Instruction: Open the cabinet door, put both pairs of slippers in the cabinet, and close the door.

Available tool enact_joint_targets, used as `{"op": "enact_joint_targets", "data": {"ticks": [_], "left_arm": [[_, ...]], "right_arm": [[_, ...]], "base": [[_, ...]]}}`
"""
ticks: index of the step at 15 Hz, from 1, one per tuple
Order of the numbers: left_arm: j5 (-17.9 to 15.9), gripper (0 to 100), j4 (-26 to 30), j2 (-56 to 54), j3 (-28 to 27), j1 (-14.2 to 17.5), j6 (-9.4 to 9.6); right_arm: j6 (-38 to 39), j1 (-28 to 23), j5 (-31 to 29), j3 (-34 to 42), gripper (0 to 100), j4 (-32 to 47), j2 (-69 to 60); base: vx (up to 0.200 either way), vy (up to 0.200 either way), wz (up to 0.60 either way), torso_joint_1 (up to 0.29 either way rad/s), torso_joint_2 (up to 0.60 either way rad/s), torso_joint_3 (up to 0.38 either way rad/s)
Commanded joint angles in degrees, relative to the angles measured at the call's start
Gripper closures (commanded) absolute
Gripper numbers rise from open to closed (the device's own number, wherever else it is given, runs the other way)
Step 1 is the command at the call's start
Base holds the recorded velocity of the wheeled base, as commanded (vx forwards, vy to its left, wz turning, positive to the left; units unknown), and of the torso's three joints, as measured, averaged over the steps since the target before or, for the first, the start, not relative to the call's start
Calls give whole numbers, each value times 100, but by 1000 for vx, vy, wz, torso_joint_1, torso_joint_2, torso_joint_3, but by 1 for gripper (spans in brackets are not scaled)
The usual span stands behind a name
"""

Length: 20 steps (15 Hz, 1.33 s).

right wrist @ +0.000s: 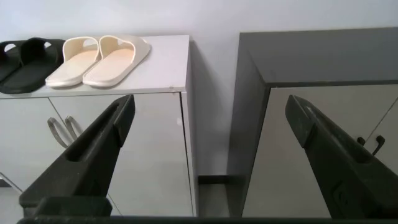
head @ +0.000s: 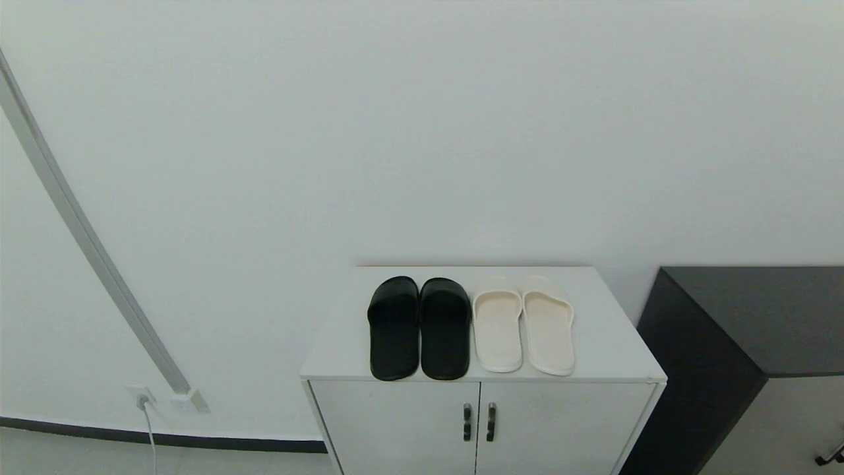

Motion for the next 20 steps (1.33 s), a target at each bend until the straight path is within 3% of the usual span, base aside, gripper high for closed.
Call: {"op": "enact_joint_targets", "data": {"ticks": [1, 4, 5, 6, 8, 10, 12, 14, 16, 20], "left_arm": [[3, 100, 4, 2, 0, 1, -2], [3, 100, 4, 2, 0, 1, -2], [3, 100, 4, 11, 0, 1, -2], [12, 100, -5, 2, 0, 1, -11], [21, 100, 4, 2, 0, 1, -19], [47, 100, 4, 2, 0, 1, 60], [30, 100, -5, 2, 0, 1, -19], [30, 100, -5, 2, 0, 1, -19], [39, 100, -5, 2, 0, 1, -28], [56, 100, -5, 2, 0, 1, -19]], "right_arm": [[6, 2, 1, 2, 0, 1, 7], [33, 2, 54, -50, 0, -51, 16], [165, 19, 54, -393, 0, -69, 95], [903, 98, 54, -1544, 0, 300, 781], [288, 125, 107, -1210, 0, 766, 1053], [261, 142, 441, -1052, 0, 766, 1185], [244, 142, 651, -1263, 0, 722, 1765], [252, 142, 854, -1413, 0, 292, 2600], [270, 327, 1258, -1500, 0, -666, 4015], [463, 1303, 845, -1641, 0, -1835, 5606]], "base": [[0, 0, 0, 0, 0, 0], [0, 0, 0, 0, 0, 0], [0, 0, 0, 0, 0, 0], [0, 0, 0, 0, 0, 0], [0, 0, 0, 0, 0, 0], [0, 0, 0, 0, 0, 0], [0, 0, 0, 0, 0, 0], [0, 0, 0, 0, 0, 0], [0, 0, 0, 0, 0, 0], [0, 0, 0, 0, 0, 0]]}}
